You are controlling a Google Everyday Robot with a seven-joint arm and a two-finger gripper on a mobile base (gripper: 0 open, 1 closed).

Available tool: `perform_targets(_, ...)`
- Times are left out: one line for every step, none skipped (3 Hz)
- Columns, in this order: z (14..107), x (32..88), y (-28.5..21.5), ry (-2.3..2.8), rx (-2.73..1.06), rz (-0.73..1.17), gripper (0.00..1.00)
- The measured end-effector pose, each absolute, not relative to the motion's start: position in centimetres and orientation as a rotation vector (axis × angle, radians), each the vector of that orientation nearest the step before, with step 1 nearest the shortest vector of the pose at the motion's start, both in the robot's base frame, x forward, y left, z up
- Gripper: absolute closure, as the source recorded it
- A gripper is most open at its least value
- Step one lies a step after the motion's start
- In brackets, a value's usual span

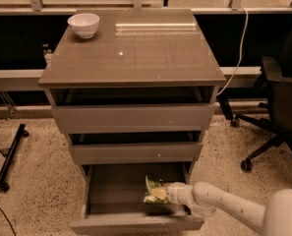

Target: Pick green jalapeno chip bag from bottom drawer and place on counter

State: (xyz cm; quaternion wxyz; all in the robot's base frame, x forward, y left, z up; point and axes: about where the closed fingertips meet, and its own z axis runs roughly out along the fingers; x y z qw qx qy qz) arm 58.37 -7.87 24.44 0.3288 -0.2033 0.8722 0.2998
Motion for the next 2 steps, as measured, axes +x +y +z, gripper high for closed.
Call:
perform_targets(34.5, 57.5, -5.0, 1.957, -0.664, 0.924, 1.00)
perform_targets(39.5, 55.6, -2.8, 1.798, -0.801, 0.989, 1.00)
